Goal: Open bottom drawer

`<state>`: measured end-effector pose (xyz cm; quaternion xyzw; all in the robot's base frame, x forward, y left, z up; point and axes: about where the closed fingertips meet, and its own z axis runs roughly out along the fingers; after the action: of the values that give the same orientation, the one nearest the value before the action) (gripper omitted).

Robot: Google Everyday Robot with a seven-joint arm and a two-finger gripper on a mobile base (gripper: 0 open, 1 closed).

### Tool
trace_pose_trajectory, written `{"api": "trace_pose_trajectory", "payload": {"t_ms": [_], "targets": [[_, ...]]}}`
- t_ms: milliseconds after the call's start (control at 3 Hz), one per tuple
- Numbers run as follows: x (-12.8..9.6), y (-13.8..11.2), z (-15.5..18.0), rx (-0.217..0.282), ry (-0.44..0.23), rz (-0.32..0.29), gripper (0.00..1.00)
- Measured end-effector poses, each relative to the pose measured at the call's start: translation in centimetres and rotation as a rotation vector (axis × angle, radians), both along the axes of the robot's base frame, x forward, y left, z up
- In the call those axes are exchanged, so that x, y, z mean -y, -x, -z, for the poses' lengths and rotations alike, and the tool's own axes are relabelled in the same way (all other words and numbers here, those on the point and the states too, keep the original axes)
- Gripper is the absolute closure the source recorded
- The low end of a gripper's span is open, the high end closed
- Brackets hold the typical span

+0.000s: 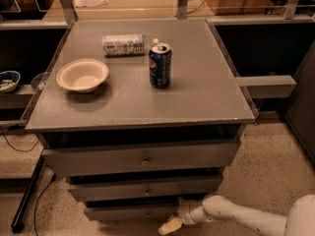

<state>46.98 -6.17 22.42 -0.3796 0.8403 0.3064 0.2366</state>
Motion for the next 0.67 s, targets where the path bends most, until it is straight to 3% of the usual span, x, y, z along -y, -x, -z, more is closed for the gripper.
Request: {"api": "trace_pose_trajectory", "payload": {"t_ms": [667], "targets": [[0.55,1.22,-0.16,-0.018,-0.007,-0.007,0.0]]}}
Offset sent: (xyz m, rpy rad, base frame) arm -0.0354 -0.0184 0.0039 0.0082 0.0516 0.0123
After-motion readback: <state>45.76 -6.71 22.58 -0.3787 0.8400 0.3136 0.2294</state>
